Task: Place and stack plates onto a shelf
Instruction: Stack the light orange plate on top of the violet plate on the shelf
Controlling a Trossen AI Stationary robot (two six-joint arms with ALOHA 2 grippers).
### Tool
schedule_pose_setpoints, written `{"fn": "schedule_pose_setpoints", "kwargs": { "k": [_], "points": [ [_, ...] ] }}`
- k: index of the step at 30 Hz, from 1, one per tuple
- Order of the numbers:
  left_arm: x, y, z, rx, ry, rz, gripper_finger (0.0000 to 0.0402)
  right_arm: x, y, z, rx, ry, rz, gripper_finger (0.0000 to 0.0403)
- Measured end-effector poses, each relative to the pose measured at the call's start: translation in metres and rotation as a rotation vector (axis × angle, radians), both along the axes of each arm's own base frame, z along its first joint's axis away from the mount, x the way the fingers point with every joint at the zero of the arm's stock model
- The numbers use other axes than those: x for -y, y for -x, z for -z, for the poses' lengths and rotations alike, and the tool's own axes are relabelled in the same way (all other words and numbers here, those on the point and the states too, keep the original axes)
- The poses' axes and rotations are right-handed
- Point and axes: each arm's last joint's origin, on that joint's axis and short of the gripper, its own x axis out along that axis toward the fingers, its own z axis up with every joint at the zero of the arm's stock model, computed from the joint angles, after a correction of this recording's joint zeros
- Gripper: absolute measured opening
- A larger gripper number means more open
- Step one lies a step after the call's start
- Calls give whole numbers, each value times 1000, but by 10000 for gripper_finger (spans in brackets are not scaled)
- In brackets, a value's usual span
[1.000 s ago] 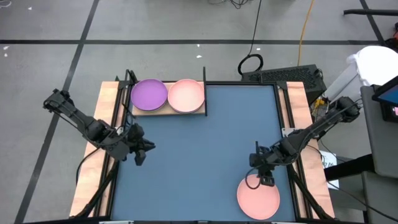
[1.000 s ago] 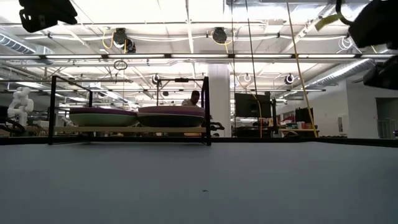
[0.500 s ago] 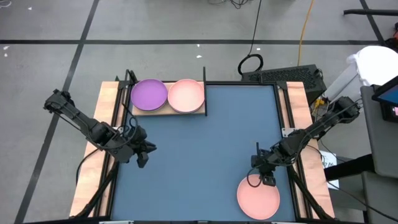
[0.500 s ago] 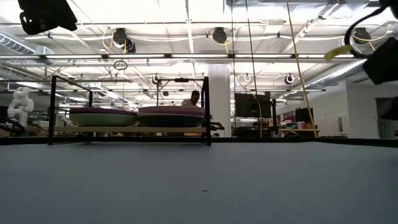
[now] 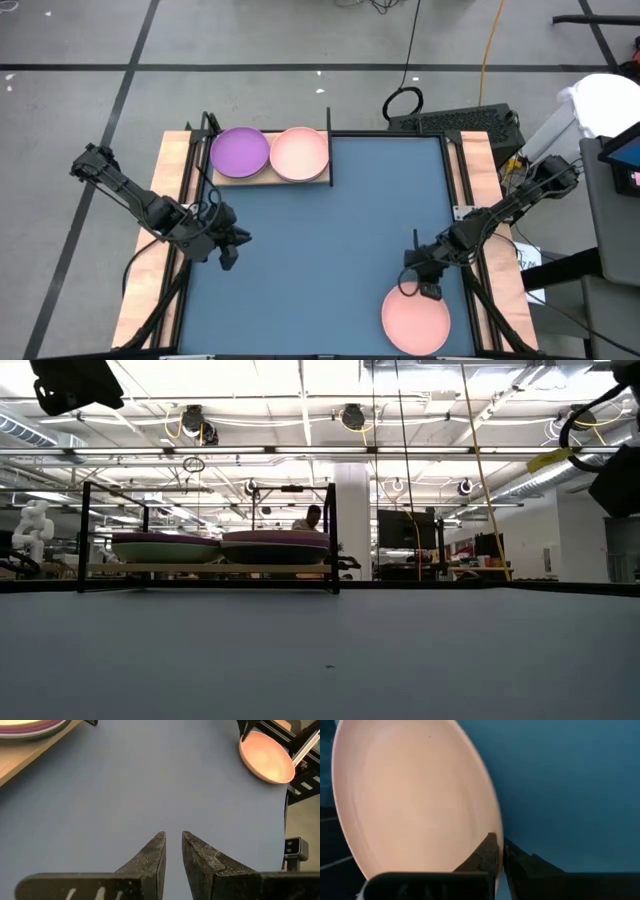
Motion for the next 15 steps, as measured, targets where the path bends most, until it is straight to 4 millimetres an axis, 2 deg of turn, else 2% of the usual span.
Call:
{"fn": "schedule_pose_setpoints", "kwargs": {
  "k": [8,15],
  "points": [
    [0,0,0,-1,-9,9,67,-7,-10,-9,-16,-168,196,3],
    [0,0,0,4,28,-27,67,-12,-22,-25,-20,-203,341,1]
  ]
}}
